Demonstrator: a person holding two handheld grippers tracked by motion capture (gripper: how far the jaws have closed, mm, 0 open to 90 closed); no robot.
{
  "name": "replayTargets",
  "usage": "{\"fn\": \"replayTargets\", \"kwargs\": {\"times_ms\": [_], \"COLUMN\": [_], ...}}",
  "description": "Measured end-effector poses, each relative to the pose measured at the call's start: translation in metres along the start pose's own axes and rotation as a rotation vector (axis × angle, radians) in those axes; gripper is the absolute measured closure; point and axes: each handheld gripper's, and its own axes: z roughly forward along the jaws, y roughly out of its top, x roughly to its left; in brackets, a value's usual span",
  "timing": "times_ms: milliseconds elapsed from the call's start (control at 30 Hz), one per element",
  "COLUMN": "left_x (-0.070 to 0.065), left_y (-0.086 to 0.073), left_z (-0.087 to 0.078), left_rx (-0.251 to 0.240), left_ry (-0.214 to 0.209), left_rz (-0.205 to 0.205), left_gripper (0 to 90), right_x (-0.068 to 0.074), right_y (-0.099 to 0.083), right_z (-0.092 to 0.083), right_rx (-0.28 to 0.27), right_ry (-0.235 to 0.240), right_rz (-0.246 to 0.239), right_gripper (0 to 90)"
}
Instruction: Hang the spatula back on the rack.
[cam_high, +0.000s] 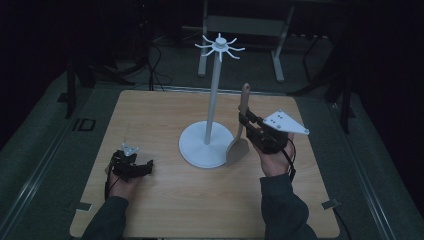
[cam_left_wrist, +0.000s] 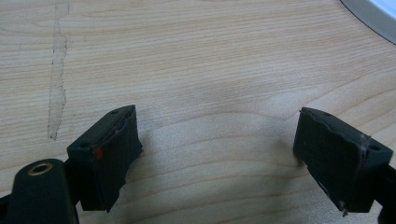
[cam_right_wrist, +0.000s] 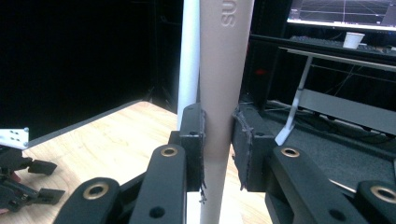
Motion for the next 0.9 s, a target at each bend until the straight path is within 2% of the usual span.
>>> {"fn": "replayTargets", "kwargs": {"times_ms": [467,900], "left_x": [0.000,0.000], "left_y": [0.000,0.000], "left_z": [0.000,0.000], "left_rx": [0.000,0.000], "left_ry": [0.000,0.000], "left_rz": [0.000,0.001], "left_gripper": [14.6,14.6], "right_x": [0.001,-0.003], "right_y": [0.021,0.031], "right_z": [0.003,0.005], "right_rx": [-0.018,-0.027], "right_ry": [0.007,0.006], "right_rz": [-0.027,-0.024], "right_gripper": [74.6,74.6]}}
